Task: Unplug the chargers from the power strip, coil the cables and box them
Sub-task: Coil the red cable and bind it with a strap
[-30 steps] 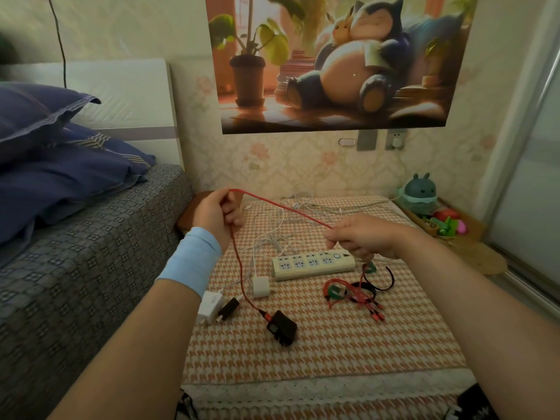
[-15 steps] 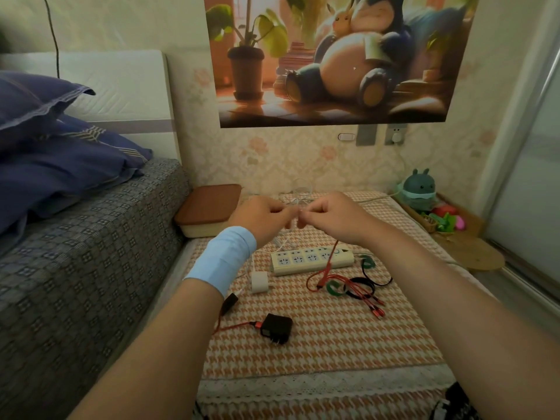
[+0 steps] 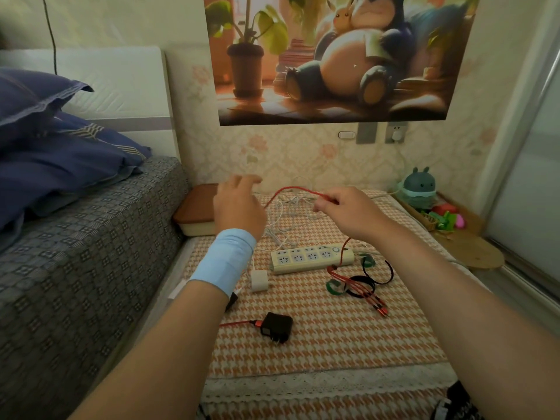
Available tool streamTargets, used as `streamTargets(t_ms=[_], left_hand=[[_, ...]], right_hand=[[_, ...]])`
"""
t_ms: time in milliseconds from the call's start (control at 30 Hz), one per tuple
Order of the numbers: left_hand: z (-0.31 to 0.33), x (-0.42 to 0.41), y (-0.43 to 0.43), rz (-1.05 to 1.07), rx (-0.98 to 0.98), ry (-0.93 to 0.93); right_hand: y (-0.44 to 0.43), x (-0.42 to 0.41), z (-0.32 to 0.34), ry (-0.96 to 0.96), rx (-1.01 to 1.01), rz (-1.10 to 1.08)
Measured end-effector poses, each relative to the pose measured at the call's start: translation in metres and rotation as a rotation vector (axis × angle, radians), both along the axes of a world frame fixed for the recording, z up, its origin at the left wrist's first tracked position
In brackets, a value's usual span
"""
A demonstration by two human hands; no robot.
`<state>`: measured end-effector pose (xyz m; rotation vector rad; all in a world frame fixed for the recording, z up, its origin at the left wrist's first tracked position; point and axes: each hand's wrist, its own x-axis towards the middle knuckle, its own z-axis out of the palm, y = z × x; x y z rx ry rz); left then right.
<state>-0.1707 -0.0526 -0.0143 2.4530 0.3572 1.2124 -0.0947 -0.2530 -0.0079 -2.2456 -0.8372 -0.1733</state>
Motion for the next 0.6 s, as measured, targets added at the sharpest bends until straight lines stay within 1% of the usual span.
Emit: streamTargets(t_ms=[33, 67, 133, 167, 233, 267, 333, 367, 433, 500, 567, 600], left_hand=[[0.001, 0.001, -0.008, -0.12, 0.052, -0.002], [0.002, 0.0, -0.018, -0.269, 0.028, 0.009], [0.008, 0.0, -0.039, -0.505, -0.108, 0.075], [0.01, 0.002, -0.046, -0.558, -0.179, 0.112], [0.014, 0.004, -0.051, -0.553, -0.276, 0.185], [0.018, 0.004, -0.05, -0.506, -0.252, 0.231], [0.026, 0.003, -0.047, -0.389, -0.142, 0.304], [0.03, 0.003, -0.044, -0.358, -0.131, 0.296], [0.036, 0.003, -0.039, -0.362, -0.203, 0.222], [0.039, 0.004, -0.031, -0.387, -0.349, 0.098], [0.038, 0.006, -0.024, -0.372, -0.489, -0.014], [0.037, 0.006, -0.022, -0.354, -0.526, -0.051]], right_hand=[[0.003, -0.003, 0.004, -0.023, 0.002, 0.031], [0.006, -0.004, 0.007, -0.043, 0.005, 0.059], [0.011, -0.008, 0.011, -0.067, 0.032, 0.109], [0.011, -0.009, 0.012, -0.079, 0.053, 0.128], [0.009, -0.011, 0.014, -0.123, 0.06, 0.145], [0.007, -0.013, 0.016, -0.144, 0.047, 0.143], [-0.002, -0.016, 0.021, -0.179, 0.021, 0.111], [-0.008, -0.016, 0.024, -0.178, 0.017, 0.096], [-0.02, -0.017, 0.028, -0.144, 0.017, 0.086], [-0.031, -0.015, 0.031, -0.072, -0.002, 0.087], [-0.039, -0.014, 0.029, 0.056, 0.008, 0.108], [-0.043, -0.014, 0.027, 0.12, 0.02, 0.124]])
